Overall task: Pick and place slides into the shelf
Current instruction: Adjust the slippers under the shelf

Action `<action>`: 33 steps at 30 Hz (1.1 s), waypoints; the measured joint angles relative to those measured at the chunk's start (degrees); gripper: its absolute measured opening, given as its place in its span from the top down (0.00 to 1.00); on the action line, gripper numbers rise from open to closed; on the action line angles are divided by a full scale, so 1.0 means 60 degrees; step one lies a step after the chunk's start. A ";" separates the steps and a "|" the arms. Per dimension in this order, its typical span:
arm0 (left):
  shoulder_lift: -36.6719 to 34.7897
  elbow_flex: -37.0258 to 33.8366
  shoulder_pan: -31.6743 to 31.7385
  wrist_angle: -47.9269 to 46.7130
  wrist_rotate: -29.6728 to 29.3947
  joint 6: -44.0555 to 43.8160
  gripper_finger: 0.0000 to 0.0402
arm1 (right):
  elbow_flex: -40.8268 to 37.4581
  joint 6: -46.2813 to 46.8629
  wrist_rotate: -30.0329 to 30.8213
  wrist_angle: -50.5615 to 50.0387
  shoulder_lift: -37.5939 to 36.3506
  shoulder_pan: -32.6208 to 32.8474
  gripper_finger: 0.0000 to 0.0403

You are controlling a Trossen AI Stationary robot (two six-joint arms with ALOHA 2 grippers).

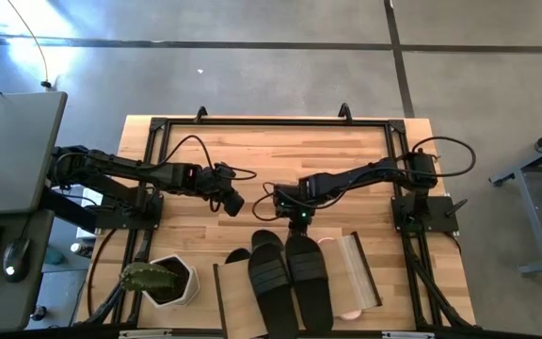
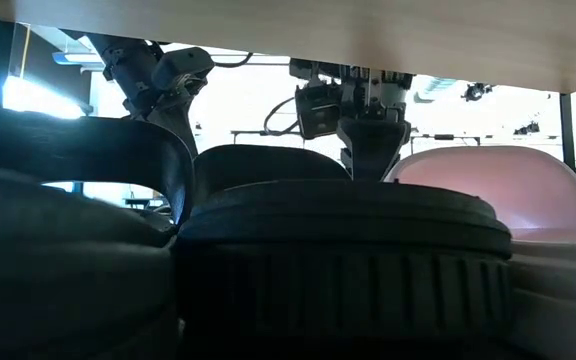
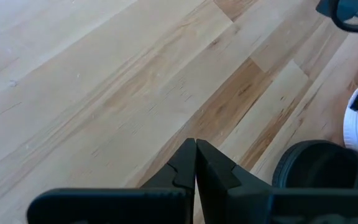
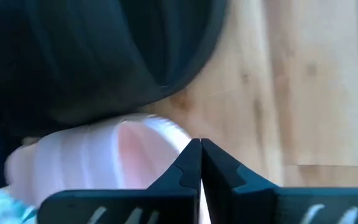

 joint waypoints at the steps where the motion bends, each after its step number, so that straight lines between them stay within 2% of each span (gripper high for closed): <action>1: 0.0000 0.0000 0.0001 0.0000 0.0000 0.0000 1.00 | 0.0000 0.0007 0.0252 -0.0001 0.0000 -0.0026 1.00; 10: 0.0000 0.0000 0.0003 0.0000 0.0000 -0.0005 1.00 | 0.0000 0.0389 0.1048 0.0003 0.0002 -0.0481 1.00; 15: 0.0079 0.0003 0.0007 0.0047 0.0069 -0.0563 1.00 | 0.0000 0.0362 0.0677 0.0032 0.0004 -0.1065 1.00; 21: 0.0810 0.0004 0.0004 0.0629 0.1613 -0.0660 1.00 | 0.0000 0.0359 0.0532 0.0025 0.0004 -0.1420 1.00; 28: 0.2093 0.0011 0.0007 0.2419 0.3779 -0.0834 1.00 | 0.0000 0.0384 0.0300 -0.0247 0.0004 -0.1431 1.00; 33: 0.2634 0.0004 0.0007 0.2503 0.3905 -0.1199 1.00 | -0.0004 0.0359 0.0361 -0.0537 0.0004 -0.1464 1.00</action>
